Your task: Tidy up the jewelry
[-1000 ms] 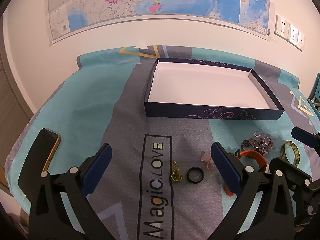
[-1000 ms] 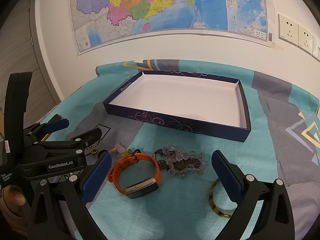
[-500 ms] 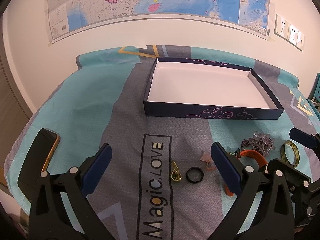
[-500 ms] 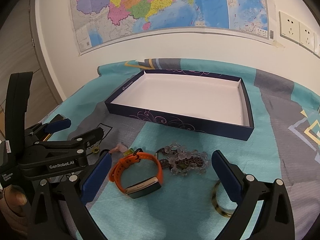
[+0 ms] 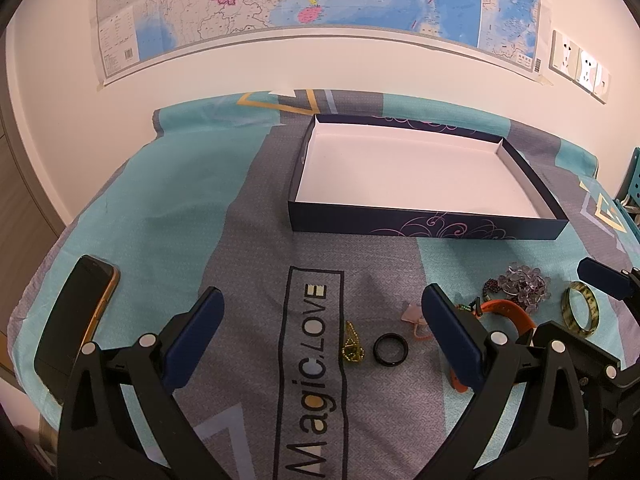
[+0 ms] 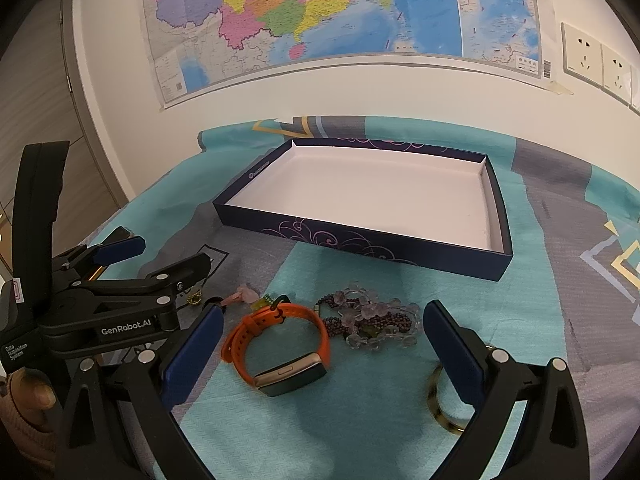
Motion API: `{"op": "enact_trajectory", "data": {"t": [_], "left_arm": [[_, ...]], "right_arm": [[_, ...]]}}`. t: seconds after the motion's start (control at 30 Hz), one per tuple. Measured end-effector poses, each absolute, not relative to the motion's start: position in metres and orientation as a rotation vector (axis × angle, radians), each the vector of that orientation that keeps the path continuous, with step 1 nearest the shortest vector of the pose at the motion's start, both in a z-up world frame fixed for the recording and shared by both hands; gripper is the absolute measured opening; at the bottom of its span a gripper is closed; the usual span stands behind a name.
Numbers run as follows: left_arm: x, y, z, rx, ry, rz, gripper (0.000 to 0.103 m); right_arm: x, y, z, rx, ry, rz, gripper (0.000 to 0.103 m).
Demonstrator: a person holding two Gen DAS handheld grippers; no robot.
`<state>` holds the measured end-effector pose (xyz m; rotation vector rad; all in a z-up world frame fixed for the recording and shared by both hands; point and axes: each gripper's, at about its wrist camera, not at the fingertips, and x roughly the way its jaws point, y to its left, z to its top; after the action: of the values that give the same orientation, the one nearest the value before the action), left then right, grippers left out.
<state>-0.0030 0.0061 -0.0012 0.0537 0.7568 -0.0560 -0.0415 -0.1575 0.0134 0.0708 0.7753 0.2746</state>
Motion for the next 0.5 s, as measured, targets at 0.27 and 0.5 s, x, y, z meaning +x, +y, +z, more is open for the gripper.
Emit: {"op": "enact_trajectory", "data": {"t": [0.27, 0.5], "left_arm": [[-0.0041, 0.0059, -0.0023, 0.055, 0.756, -0.057, 0.097], [-0.0038, 0.0057, -0.0025, 0.054, 0.758, -0.059, 0.097]], "right_arm": [[-0.042, -0.1576, 0.013, 0.073, 0.777, 0.275, 0.097], [-0.0426, -0.1574, 0.0133, 0.074, 0.778, 0.277, 0.097]]}}
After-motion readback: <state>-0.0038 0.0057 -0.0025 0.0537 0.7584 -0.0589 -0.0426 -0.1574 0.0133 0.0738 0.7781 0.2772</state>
